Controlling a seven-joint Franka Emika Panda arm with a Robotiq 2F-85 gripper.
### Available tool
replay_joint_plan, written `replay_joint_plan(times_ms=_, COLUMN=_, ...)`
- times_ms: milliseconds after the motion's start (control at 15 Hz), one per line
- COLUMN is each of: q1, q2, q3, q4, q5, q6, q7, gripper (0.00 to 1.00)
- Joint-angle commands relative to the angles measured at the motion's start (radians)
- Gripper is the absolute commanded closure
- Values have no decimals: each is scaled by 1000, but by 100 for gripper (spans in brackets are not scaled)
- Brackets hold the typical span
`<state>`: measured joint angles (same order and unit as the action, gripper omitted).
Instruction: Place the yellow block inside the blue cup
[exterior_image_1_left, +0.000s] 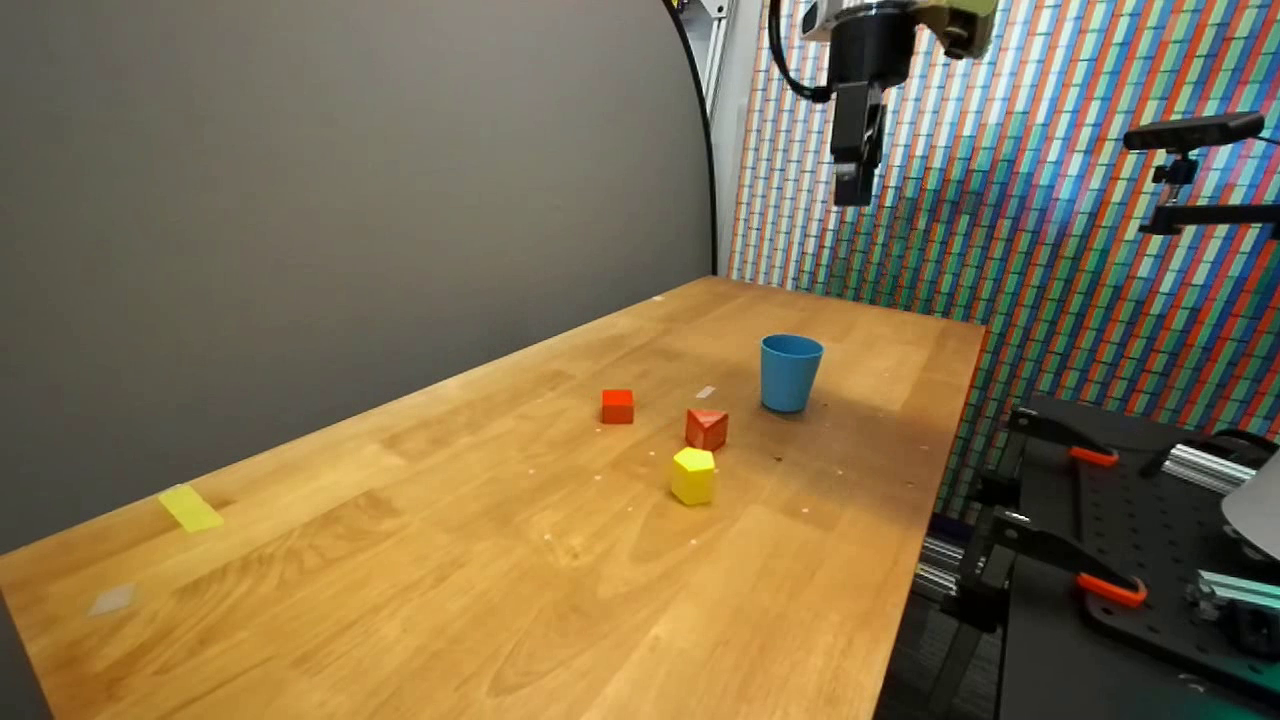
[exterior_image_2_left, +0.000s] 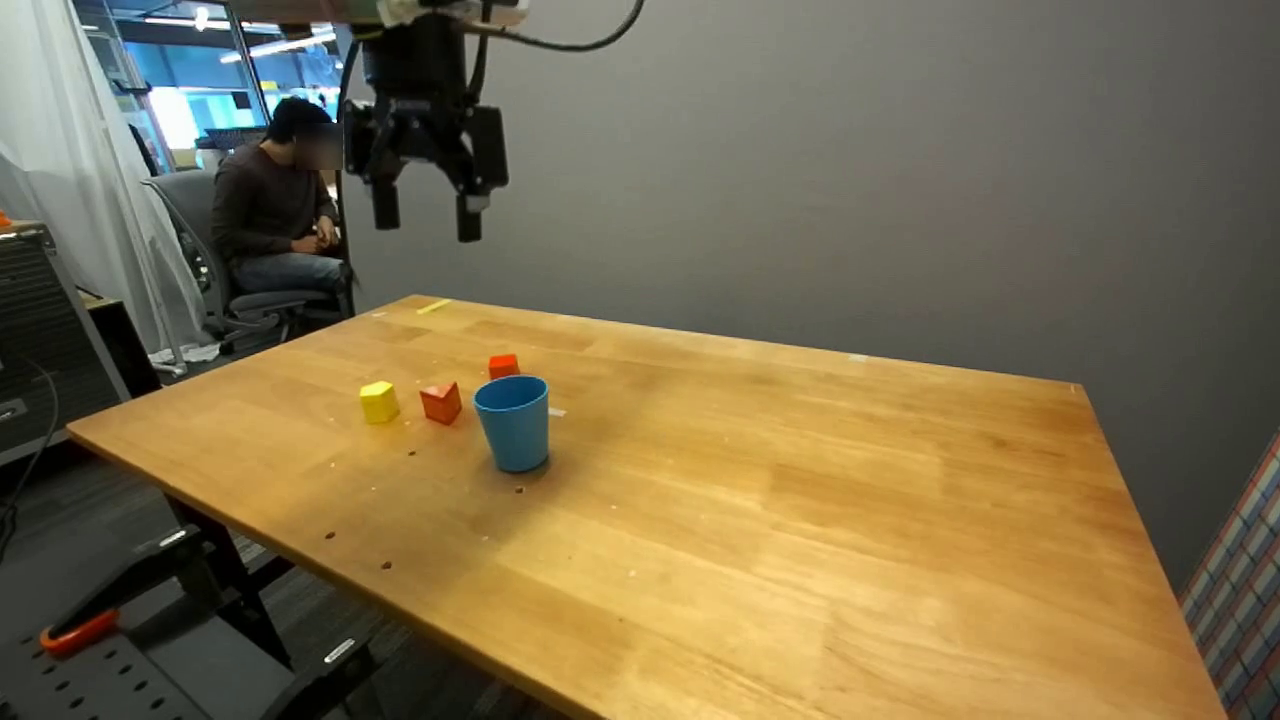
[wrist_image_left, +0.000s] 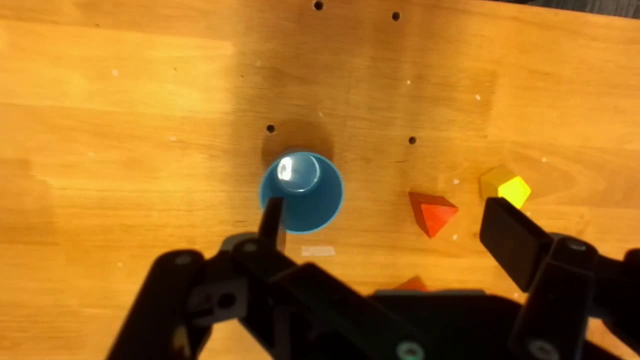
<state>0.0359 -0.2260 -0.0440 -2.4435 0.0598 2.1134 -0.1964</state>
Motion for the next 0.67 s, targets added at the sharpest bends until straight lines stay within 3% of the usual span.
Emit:
replay_joint_plan(times_ms=0, q1=63, q2=106, q3=100, q4=-21, q5=-6, q6=100, q7=77, gripper=0)
replay_joint_plan(times_ms=333, q1=144, q2=283, q3=212, q4=2, q5=-13, q6=182, q7=141, gripper=0)
replay_joint_plan(times_ms=600, q1=179, q2=384, q3=257, q4=8, q5=-1, q6=292, q7=129, gripper=0)
